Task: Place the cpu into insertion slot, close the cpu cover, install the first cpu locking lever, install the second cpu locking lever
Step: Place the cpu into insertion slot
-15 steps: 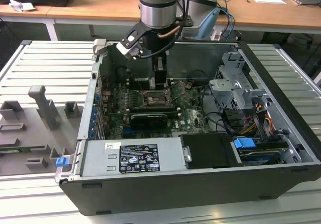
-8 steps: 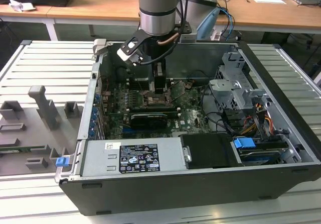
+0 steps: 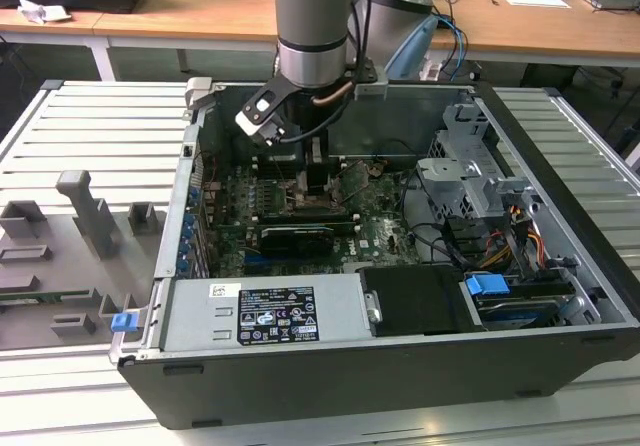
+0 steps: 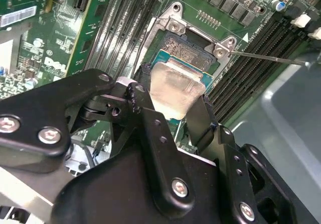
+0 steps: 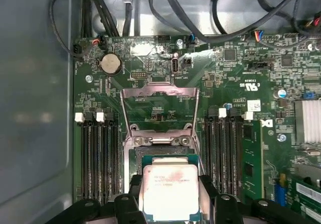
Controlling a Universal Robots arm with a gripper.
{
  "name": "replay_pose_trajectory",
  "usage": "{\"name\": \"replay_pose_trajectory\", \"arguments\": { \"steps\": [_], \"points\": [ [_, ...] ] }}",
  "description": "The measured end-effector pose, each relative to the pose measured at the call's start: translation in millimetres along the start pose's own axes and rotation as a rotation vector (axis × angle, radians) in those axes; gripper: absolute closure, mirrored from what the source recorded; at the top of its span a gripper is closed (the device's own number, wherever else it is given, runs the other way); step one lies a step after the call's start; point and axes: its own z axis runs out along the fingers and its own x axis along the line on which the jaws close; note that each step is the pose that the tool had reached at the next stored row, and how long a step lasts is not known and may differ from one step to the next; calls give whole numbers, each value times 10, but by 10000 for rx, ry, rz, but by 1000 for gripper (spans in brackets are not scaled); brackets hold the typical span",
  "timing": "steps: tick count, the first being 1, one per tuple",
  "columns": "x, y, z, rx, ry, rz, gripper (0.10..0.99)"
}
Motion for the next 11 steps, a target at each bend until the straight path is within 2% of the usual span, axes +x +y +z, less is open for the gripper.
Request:
{"name": "replay_pose_trajectory", "arguments": {
  "steps": [2, 4, 11],
  "points": [
    [3, -3, 45, 0, 1, 0, 561],
    [5, -10, 124, 0, 0, 0, 561],
    [12, -26, 187, 0, 1, -10, 561]
  ]
}}
